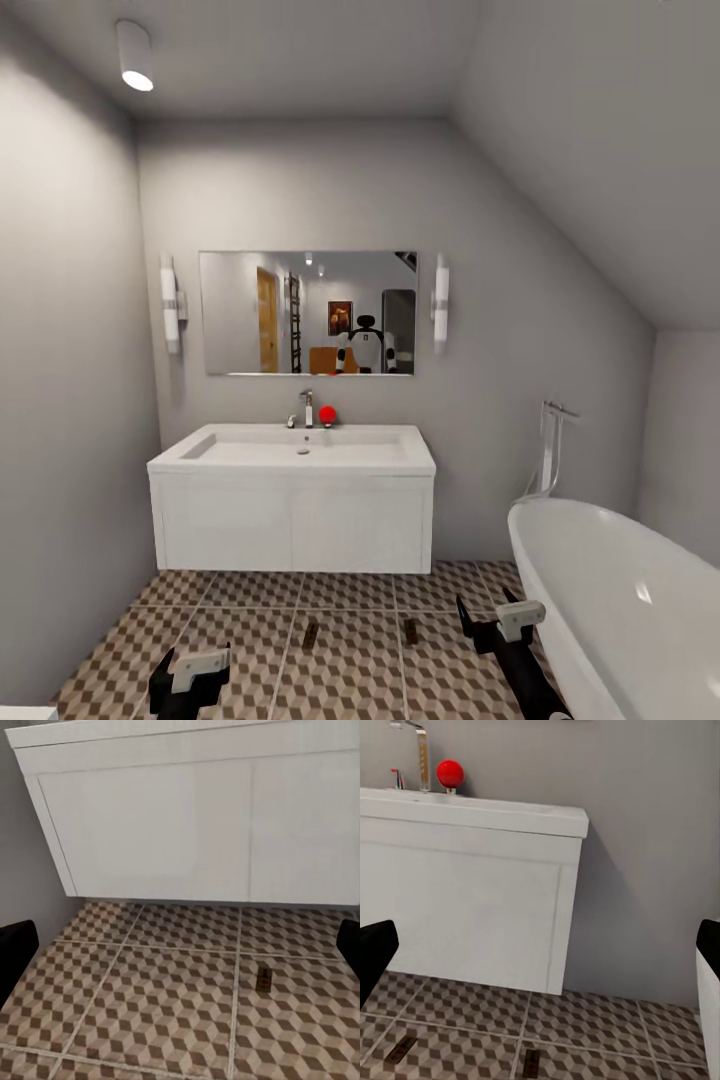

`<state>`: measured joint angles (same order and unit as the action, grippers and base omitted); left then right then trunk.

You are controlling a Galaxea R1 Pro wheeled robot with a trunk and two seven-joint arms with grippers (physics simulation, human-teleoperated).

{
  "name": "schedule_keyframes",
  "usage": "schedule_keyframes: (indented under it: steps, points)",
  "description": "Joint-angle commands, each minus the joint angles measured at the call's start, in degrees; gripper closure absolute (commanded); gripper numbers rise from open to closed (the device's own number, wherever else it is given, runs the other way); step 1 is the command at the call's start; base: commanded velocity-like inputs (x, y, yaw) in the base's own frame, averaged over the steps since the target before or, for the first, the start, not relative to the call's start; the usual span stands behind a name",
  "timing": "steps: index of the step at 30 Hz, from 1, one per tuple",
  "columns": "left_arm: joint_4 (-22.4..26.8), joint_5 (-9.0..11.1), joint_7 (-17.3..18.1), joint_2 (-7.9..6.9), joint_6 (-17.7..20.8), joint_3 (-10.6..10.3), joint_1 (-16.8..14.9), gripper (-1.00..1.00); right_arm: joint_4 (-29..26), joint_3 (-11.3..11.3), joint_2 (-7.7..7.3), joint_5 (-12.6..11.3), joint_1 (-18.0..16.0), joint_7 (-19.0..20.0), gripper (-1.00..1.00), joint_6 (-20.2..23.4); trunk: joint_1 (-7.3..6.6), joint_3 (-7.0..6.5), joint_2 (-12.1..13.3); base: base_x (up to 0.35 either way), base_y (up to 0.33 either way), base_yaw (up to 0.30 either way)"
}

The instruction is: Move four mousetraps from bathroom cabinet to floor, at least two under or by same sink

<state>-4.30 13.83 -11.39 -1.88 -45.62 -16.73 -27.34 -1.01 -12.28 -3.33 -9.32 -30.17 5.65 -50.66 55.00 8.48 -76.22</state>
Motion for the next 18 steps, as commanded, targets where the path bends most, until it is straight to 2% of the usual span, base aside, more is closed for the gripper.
schedule_keyframes:
  steps: [1,18]
  points:
    - [-0.2,0.3,-0.1,0.03,-0.3,-0.5,-0.1,-1.0,0.0,-0.1,-0.01,-0.6,0.0,0.6,-1.0,-0.1,-0.22,-0.1,0.4,0.0,0.0,0.0]
    - [-0.2,0.3,-0.1,0.03,-0.3,-0.5,-0.1,-1.0,0.0,-0.1,0.07,-0.7,0.0,0.6,-1.0,-0.1,-3.96,-2.44,7.2,0.0,0.0,0.0]
